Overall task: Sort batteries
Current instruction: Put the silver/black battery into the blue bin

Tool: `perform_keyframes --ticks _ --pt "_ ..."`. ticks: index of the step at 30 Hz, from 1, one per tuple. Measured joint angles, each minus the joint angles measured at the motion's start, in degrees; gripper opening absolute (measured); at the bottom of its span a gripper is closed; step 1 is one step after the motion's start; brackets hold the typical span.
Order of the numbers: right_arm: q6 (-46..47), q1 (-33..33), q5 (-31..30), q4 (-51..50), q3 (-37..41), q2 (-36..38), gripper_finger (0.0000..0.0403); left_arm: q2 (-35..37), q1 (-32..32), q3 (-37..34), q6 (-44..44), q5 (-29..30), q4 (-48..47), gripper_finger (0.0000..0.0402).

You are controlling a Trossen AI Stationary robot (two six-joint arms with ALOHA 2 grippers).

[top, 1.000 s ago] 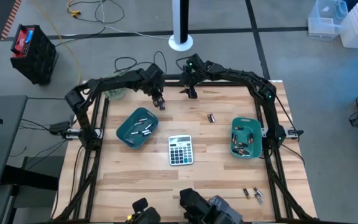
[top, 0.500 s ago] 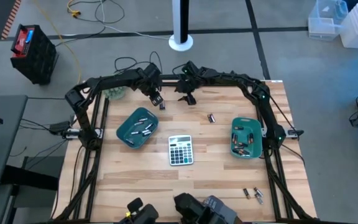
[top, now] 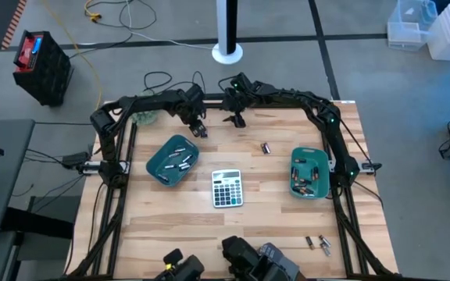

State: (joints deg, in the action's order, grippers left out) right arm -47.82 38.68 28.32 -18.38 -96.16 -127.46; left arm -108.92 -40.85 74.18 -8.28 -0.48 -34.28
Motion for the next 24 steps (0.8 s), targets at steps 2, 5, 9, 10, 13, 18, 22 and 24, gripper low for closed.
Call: perform_keyframes --ticks 2,5,9,10,13,18,22,24 --pt "0.5 0.0 0.0 0.1 0.0 0.0 0.028 0.0 0.6 -0.2 0.1 0.8 1.6 0.0132" --pt "0.9 0.0 0.0 0.0 0.0 0.0 0.028 0.0 1.1 -0.3 0.5 1.0 2.0 0.0132" --pt "0.9 -0.1 0.0 0.0 0.0 0.0 0.028 -1.2 1.1 0.0 1.6 1.8 1.3 0.0132" --pt "1.1 -0.1 0.0 0.0 0.0 0.0 0.028 -1.8 1.1 0.0 1.8 2.1 0.6 0.0132" --pt "1.3 -0.1 0.0 -0.1 0.0 0.0 0.028 -3.4 1.1 0.1 2.0 1.9 0.4 0.0132" --pt "1.8 0.0 -0.1 -0.7 0.0 0.0 0.028 -3.6 1.0 0.1 2.3 0.7 0.7 0.0132" --pt "2.0 0.0 -0.2 -0.6 0.0 0.0 0.028 -3.8 1.1 0.0 2.1 -0.2 0.5 0.0132" --pt "1.9 0.0 -0.2 -0.4 0.0 0.0 0.028 -4.2 1.5 0.0 2.2 -0.9 0.6 0.0132"
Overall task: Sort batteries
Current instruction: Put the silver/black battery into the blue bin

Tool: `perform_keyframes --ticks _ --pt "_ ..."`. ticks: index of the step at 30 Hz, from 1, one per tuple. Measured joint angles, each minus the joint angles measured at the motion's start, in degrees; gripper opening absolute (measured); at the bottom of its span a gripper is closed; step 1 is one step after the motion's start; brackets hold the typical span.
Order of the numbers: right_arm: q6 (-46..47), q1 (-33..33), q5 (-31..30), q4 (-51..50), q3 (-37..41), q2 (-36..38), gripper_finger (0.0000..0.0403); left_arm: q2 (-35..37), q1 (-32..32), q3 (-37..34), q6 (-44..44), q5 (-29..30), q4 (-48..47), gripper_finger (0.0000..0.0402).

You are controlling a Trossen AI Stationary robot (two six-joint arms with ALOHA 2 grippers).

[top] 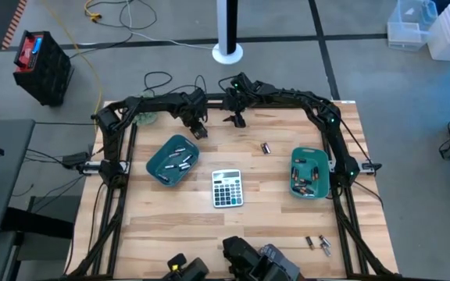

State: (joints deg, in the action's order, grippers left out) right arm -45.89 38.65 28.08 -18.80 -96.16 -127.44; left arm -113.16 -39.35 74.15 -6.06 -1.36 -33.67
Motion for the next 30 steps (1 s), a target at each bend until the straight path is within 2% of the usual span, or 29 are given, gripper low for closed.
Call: perform_keyframes --ticks 9,16,22,30 --pt "0.0 0.0 -0.1 -1.0 0.0 0.0 0.028 -0.2 0.8 0.3 0.6 -0.2 1.7 0.0132" --pt "-5.6 -1.5 -0.1 -7.2 0.0 0.1 0.0281 -0.3 1.9 0.3 0.9 -1.1 3.6 0.0132" --pt "-6.6 -2.7 -0.1 -7.4 0.0 0.1 0.0281 -0.5 2.6 0.3 1.4 -3.1 5.4 0.0132" --pt "-7.1 -3.4 -0.1 -12.3 0.0 0.1 0.0281 0.5 2.4 0.3 2.3 -0.2 5.4 0.0132"
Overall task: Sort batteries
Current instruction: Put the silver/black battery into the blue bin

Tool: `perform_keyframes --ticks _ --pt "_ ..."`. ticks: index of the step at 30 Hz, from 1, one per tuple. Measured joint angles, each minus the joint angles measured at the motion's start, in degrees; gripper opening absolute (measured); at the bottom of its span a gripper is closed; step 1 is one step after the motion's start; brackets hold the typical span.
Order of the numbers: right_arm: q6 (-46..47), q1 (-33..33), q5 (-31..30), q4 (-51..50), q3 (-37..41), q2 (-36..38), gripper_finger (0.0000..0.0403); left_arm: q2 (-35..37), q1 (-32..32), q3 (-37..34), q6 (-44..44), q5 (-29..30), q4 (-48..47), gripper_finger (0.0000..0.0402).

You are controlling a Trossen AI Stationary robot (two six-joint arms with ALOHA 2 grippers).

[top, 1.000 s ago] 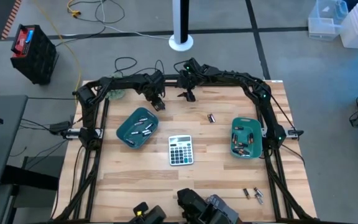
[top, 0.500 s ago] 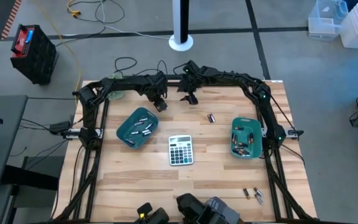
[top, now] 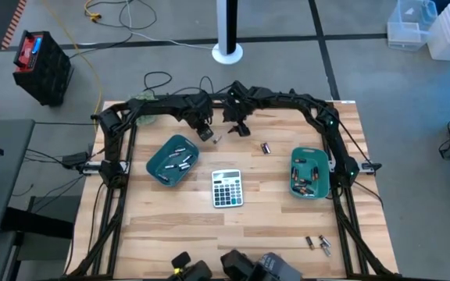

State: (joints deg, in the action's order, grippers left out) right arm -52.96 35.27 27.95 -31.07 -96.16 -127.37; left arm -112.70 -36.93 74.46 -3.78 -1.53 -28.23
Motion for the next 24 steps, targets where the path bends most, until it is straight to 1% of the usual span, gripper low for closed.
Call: perform_keyframes --ticks 2,6,10,12,17,19,24 --pt "-0.2 -0.5 0.0 -2.7 0.0 0.0 0.0281 1.4 -0.2 0.0 -0.4 0.8 0.0 0.0132" --pt "-0.1 -2.1 -0.2 -6.0 0.0 0.0 0.0281 6.3 -0.6 0.0 -0.9 1.7 1.4 0.013" --pt "0.8 -4.1 -7.6 -6.1 0.0 0.0 0.0281 11.6 -0.6 -0.3 -0.9 2.2 1.3 0.0116" --pt "1.3 -4.8 -9.9 -6.0 0.0 0.0 0.0281 14.2 -0.6 -1.5 -0.9 2.6 1.8 0.0107" --pt "0.7 -5.7 -14.4 -9.5 0.0 1.6 0.0281 21.6 -0.6 -6.4 0.1 3.0 2.5 0.0089" --pt "1.1 -6.1 -14.7 -10.8 0.0 2.6 0.0281 24.8 -0.6 -8.6 0.9 3.0 3.6 0.0085" --pt "6.0 -8.8 -14.7 -14.0 1.6 4.7 0.0281 33.0 0.4 -15.6 3.3 3.3 7.6 0.0083"
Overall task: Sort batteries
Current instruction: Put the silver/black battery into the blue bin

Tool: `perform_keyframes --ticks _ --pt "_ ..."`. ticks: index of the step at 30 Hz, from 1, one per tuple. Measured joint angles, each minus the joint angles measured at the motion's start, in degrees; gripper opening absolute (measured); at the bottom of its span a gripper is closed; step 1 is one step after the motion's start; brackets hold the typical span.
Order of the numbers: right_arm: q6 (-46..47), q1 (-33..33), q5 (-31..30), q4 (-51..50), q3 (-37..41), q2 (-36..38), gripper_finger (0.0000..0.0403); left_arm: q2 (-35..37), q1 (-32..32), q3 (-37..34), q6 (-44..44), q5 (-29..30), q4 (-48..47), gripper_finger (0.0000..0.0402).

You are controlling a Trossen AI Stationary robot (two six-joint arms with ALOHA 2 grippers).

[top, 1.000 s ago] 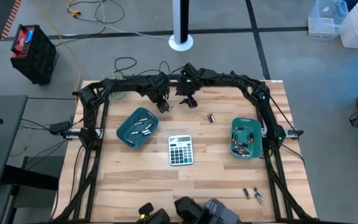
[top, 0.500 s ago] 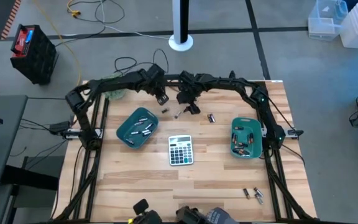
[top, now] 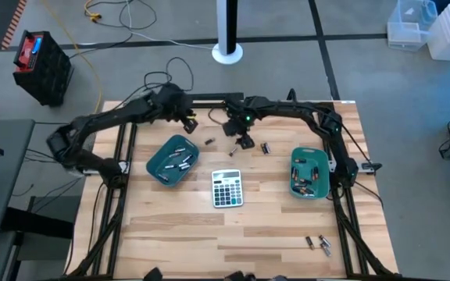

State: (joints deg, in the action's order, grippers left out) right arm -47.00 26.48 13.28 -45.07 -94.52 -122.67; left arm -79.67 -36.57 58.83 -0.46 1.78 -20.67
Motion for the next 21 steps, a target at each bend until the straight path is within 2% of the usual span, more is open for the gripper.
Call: perform_keyframes --ticks 5,9,15,21 --pt "3.6 -3.5 -2.9 -0.3 4.4 1.0 0.0281 6.9 1.5 -6.2 1.7 0.4 2.4 0.0083" --pt "8.1 -4.9 -3.3 3.1 10.6 6.0 0.0281 10.4 2.5 -9.5 2.2 1.6 4.4 0.0083" --pt "8.2 -11.3 -11.5 14.7 21.8 11.0 0.0281 11.5 2.9 -11.9 2.1 1.8 7.3 0.0083" --pt "8.2 -15.3 -14.1 16.7 24.0 11.5 0.0281 11.2 4.7 -12.3 2.3 1.9 8.2 0.0083"
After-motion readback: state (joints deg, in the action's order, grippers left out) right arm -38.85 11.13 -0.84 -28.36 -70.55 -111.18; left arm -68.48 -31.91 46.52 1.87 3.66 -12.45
